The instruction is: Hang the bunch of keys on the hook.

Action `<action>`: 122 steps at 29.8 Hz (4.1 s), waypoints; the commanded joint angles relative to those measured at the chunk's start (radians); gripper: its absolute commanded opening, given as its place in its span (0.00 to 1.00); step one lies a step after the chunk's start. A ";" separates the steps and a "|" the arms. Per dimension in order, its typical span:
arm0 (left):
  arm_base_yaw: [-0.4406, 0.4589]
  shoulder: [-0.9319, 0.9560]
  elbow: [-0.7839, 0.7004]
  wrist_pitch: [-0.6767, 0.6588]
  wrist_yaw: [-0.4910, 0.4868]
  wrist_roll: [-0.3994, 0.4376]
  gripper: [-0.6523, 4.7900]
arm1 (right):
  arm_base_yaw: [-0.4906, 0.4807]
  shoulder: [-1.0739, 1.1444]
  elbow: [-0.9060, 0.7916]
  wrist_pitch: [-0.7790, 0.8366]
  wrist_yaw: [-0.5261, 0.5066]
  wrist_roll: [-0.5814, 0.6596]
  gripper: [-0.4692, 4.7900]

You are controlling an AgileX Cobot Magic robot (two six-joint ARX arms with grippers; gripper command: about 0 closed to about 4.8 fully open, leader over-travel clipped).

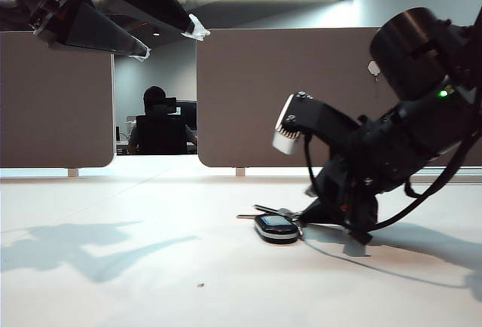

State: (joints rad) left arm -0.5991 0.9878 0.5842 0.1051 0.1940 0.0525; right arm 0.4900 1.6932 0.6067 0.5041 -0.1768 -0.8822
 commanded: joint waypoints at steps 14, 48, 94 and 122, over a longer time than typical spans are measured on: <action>0.000 -0.002 0.005 -0.022 0.000 0.000 1.00 | 0.009 -0.063 -0.006 -0.056 -0.010 0.144 0.08; 0.000 -0.006 0.005 -0.022 0.000 0.000 1.00 | 0.007 0.020 0.119 -0.155 -0.080 1.122 0.52; 0.000 -0.006 0.007 0.018 0.001 0.000 1.00 | 0.006 -0.219 0.254 -0.182 -0.185 1.086 0.08; -0.001 0.272 0.518 0.135 0.057 -0.068 1.00 | -0.432 -0.159 0.808 -0.431 -0.230 0.946 0.08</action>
State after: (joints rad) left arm -0.5991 1.2308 1.0679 0.2390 0.2386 -0.0162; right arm 0.0811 1.5089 1.3663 0.0612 -0.3836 0.0689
